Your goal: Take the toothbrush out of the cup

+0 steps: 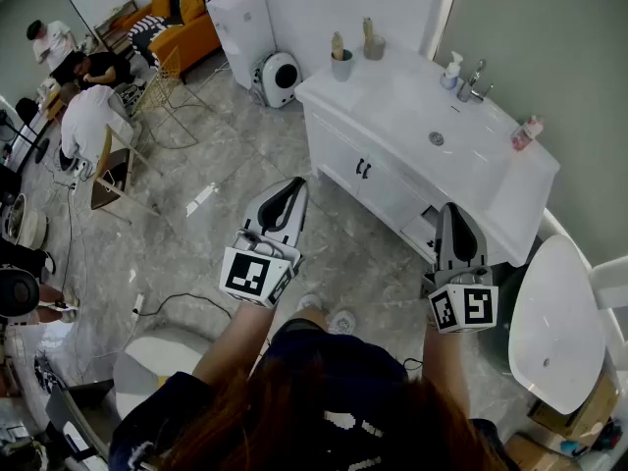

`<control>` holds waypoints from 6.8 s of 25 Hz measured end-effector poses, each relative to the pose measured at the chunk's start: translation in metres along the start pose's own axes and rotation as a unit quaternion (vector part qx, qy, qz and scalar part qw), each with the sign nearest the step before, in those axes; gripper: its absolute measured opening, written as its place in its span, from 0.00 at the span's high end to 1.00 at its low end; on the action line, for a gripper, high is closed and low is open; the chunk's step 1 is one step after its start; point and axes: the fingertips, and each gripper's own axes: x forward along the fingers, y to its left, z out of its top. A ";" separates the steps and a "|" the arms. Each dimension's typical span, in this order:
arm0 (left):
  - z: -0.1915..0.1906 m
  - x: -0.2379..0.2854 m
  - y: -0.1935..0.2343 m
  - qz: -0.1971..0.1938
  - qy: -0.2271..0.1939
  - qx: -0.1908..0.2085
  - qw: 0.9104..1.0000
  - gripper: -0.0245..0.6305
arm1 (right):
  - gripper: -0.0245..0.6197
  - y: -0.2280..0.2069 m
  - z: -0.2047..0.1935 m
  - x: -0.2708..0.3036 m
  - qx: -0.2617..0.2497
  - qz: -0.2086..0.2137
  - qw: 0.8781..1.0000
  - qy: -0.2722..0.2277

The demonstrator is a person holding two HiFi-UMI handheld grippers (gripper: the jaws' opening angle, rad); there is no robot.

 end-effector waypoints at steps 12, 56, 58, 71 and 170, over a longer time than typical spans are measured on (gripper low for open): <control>0.004 -0.001 0.000 0.013 -0.015 0.002 1.000 0.91 | 0.94 -0.004 -0.003 -0.003 0.048 0.010 0.999 -0.006; -0.046 0.294 0.263 -0.023 0.015 -0.021 0.999 0.58 | 0.38 -0.054 -0.043 0.367 0.062 0.003 0.998 0.002; -0.057 0.308 0.271 -0.023 0.021 -0.026 0.999 0.58 | 0.38 -0.064 -0.050 0.382 0.067 0.000 0.998 0.006; -0.075 0.445 0.309 0.018 0.029 -0.023 0.999 0.58 | 0.38 -0.154 -0.064 0.530 0.069 0.063 0.996 0.012; -0.101 0.685 0.403 -0.022 0.019 -0.037 0.999 0.58 | 0.84 -0.280 -0.097 0.748 -0.012 -0.002 0.999 0.036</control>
